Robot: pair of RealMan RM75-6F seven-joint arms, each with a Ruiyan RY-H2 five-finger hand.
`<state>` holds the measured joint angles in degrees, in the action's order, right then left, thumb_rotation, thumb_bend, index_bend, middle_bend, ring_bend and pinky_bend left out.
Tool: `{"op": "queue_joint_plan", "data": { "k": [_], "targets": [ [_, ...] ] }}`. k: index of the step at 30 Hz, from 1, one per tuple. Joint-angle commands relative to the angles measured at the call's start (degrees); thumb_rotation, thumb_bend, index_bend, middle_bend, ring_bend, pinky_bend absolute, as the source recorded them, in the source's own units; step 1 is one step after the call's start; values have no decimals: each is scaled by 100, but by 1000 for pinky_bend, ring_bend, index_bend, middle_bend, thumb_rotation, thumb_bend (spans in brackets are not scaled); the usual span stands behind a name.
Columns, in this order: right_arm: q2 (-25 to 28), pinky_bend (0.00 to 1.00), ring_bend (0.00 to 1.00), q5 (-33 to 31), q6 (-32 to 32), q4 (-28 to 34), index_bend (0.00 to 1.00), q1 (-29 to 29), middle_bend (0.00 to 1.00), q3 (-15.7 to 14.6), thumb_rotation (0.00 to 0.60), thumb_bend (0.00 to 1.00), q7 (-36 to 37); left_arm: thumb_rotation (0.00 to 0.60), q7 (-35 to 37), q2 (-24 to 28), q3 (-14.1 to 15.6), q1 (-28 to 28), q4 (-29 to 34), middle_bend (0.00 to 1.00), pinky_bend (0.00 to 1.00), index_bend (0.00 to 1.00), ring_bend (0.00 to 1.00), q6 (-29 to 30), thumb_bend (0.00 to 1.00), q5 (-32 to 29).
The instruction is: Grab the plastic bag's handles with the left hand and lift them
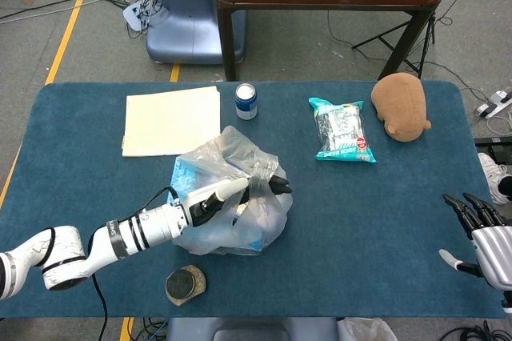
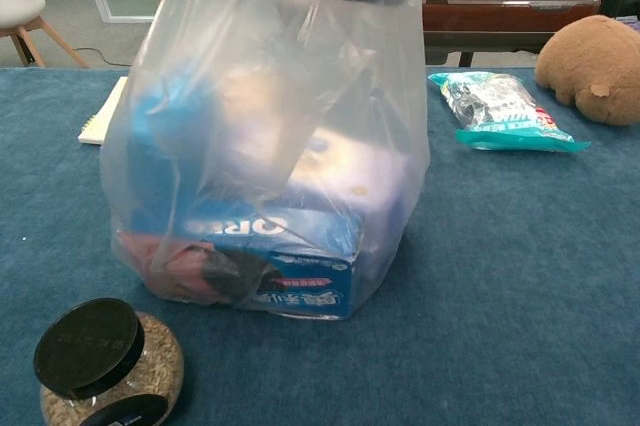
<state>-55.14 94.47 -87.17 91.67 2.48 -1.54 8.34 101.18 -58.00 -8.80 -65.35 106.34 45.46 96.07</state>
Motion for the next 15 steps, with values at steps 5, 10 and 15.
{"op": "queue_joint_plan", "data": {
  "k": [5, 10, 15],
  "targets": [
    [5, 142, 62, -19, -27, -34, 72, -26, 193, 1, 600, 171, 43, 51, 458, -155, -32, -253, -207, 107, 0, 108, 60, -35, 218, -75],
    [-3, 142, 62, -17, -39, -58, 72, -36, 193, -1, 600, 171, 70, 48, 813, -326, -80, -352, -343, 107, 0, 118, 60, -66, 218, -265],
    [-7, 143, 62, -44, -21, -73, 72, -38, 193, 5, 600, 171, 86, 53, 1469, -298, -76, -463, -365, 107, 103, 129, 70, -109, 218, -240]
  ]
}}
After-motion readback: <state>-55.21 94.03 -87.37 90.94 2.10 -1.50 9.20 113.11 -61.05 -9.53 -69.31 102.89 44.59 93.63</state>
